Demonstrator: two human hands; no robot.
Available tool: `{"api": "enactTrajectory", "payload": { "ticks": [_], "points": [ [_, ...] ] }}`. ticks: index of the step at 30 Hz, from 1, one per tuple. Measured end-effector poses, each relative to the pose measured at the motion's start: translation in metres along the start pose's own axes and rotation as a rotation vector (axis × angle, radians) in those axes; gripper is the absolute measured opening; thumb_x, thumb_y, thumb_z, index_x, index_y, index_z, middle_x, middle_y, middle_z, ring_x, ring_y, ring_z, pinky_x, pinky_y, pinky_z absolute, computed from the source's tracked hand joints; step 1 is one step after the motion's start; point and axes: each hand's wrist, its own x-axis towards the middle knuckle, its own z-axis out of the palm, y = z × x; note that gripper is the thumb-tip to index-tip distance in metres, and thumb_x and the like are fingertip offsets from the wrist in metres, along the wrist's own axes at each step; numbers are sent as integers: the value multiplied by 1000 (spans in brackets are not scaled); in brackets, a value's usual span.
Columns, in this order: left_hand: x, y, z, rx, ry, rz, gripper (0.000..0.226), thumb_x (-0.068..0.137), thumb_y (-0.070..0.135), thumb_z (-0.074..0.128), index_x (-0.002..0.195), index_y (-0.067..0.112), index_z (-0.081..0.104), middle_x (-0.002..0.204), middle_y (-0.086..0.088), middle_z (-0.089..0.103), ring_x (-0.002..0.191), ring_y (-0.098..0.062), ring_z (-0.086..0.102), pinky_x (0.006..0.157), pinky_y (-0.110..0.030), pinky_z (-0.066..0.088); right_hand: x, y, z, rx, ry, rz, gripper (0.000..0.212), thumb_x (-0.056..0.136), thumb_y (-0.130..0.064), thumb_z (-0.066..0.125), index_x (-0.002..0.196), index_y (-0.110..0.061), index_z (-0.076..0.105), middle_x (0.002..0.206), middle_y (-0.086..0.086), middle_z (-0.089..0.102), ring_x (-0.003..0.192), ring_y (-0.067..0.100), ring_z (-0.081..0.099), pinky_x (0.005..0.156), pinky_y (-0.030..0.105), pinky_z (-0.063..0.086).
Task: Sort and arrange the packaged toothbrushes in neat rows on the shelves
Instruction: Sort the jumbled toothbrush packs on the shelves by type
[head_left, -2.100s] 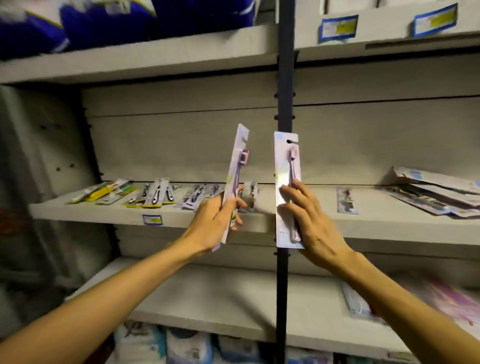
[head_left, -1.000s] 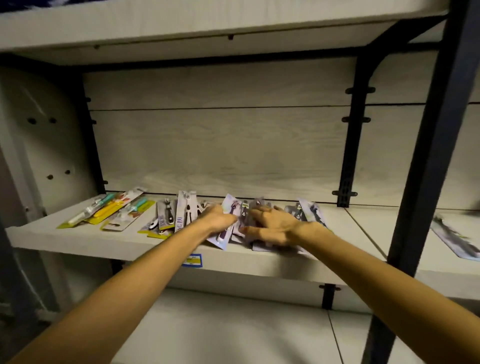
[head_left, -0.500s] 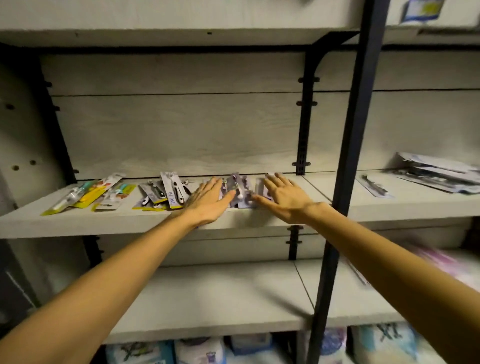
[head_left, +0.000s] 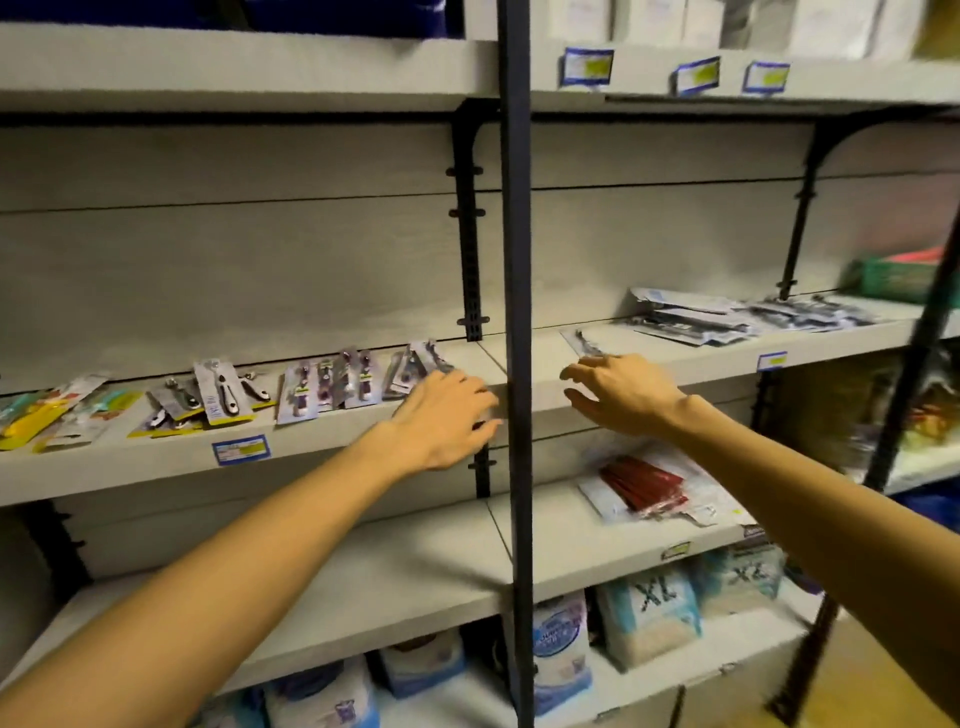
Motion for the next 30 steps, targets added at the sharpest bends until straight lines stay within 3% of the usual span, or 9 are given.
{"api": "enactTrajectory", "payload": {
  "ticks": [4, 8, 11, 14, 19, 23, 26, 28, 30],
  "points": [
    [58, 52, 9, 38, -23, 25, 51, 101, 55, 35, 126, 20, 61, 129, -3, 57, 117, -23, 52, 98, -42, 42, -20, 75, 22, -74, -161, 71, 61, 100, -53, 44, 151, -19, 36, 143, 8, 53, 124, 26, 54, 98, 41, 50],
    [135, 100, 20, 74, -51, 13, 51, 100, 55, 35, 128, 19, 60, 135, -5, 53, 120, -25, 52, 100, -44, 42, -39, 165, 45, -152, -187, 105, 70, 100, -61, 37, 155, -20, 28, 156, 8, 36, 147, 30, 28, 119, 44, 27],
    [186, 123, 15, 63, 40, 0, 48, 100, 52, 37, 123, 20, 63, 130, -2, 59, 113, -23, 58, 91, -41, 48, -52, 225, 50, -203, -199, 133, 70, 100, -63, 30, 156, -21, 26, 163, 9, 24, 153, 32, 10, 124, 48, 12],
    [231, 136, 12, 58, 76, -50, 51, 99, 56, 36, 123, 21, 64, 128, 0, 60, 115, -21, 57, 90, -37, 47, -65, 268, 56, -199, -204, 151, 72, 100, -65, 24, 157, -22, 25, 165, 9, 19, 154, 33, 4, 124, 52, 8],
    [302, 153, 24, 8, -133, -148, 64, 99, 64, 30, 141, 21, 53, 152, -8, 43, 137, -29, 42, 108, -43, 37, -64, 321, 70, -142, -190, 171, 72, 99, -66, 25, 156, -23, 29, 162, 9, 27, 154, 30, 9, 124, 50, 10],
    [362, 158, 35, -120, -169, -260, 58, 97, 60, 40, 139, 22, 53, 143, -6, 49, 129, -30, 48, 100, -44, 43, -48, 352, 88, -139, -195, 189, 71, 99, -66, 26, 152, -20, 33, 153, 10, 41, 148, 31, 24, 119, 47, 24],
    [405, 156, 45, -78, -139, -233, 49, 95, 51, 46, 134, 21, 55, 136, -7, 53, 123, -30, 51, 95, -42, 44, -29, 374, 101, -117, -152, 159, 67, 99, -65, 29, 148, -20, 39, 147, 8, 49, 139, 29, 38, 112, 43, 34],
    [432, 151, 53, -69, -98, -211, 46, 95, 47, 47, 131, 21, 56, 131, -7, 54, 120, -30, 53, 93, -41, 44, -11, 392, 107, -107, -124, 124, 63, 100, -61, 34, 147, -20, 43, 139, 7, 58, 127, 29, 52, 103, 41, 43],
    [458, 143, 64, -40, -68, -202, 42, 94, 44, 49, 128, 20, 56, 128, -7, 55, 118, -30, 53, 91, -41, 44, 8, 411, 113, -118, -90, 114, 53, 101, -55, 40, 141, -22, 48, 124, 7, 68, 107, 30, 64, 82, 37, 50]
  ]
}}
